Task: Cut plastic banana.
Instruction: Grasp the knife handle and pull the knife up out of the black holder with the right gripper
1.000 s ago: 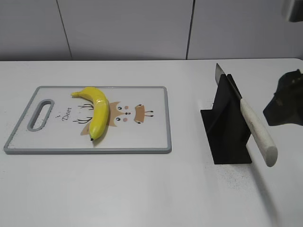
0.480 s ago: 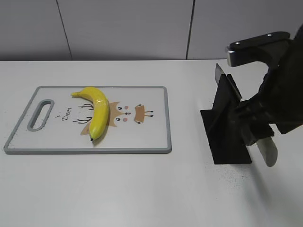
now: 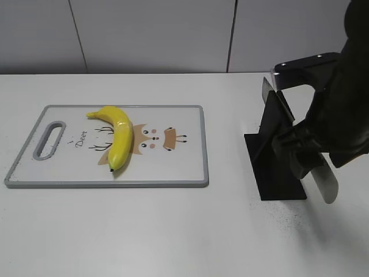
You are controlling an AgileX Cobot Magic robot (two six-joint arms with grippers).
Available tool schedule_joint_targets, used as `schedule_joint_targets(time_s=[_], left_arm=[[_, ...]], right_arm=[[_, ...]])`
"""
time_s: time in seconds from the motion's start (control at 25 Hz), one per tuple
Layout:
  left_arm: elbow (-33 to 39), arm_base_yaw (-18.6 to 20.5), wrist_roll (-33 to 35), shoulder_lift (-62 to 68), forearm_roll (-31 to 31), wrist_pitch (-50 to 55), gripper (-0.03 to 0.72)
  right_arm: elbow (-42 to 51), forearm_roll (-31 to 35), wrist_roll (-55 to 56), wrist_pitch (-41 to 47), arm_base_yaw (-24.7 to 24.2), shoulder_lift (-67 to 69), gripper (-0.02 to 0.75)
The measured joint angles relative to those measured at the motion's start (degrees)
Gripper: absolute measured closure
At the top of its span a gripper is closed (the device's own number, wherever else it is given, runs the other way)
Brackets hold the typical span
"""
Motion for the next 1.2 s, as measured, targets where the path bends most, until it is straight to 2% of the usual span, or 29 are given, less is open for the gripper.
schedule_joint_targets(time_s=[0.48, 0.56, 0.64, 1.2], left_arm=[[0.0, 0.0, 0.0, 0.0, 0.0, 0.0, 0.113], [0.0, 0.0, 0.0, 0.0, 0.0, 0.0, 0.121], [0.0, 0.0, 0.0, 0.0, 0.0, 0.0, 0.127], [0.0, 0.0, 0.0, 0.0, 0.0, 0.0, 0.142]], right_arm=[[0.0, 0.1, 0.0, -0.4, 0.0, 3.9, 0.373], [0.0, 0.1, 0.8, -0.2, 0.0, 4.3, 0.439], [0.0, -0.2, 2.8, 0.5, 0.0, 4.3, 0.561], [0.0, -1.2, 5.7, 1.5, -0.1, 1.6, 0.574]])
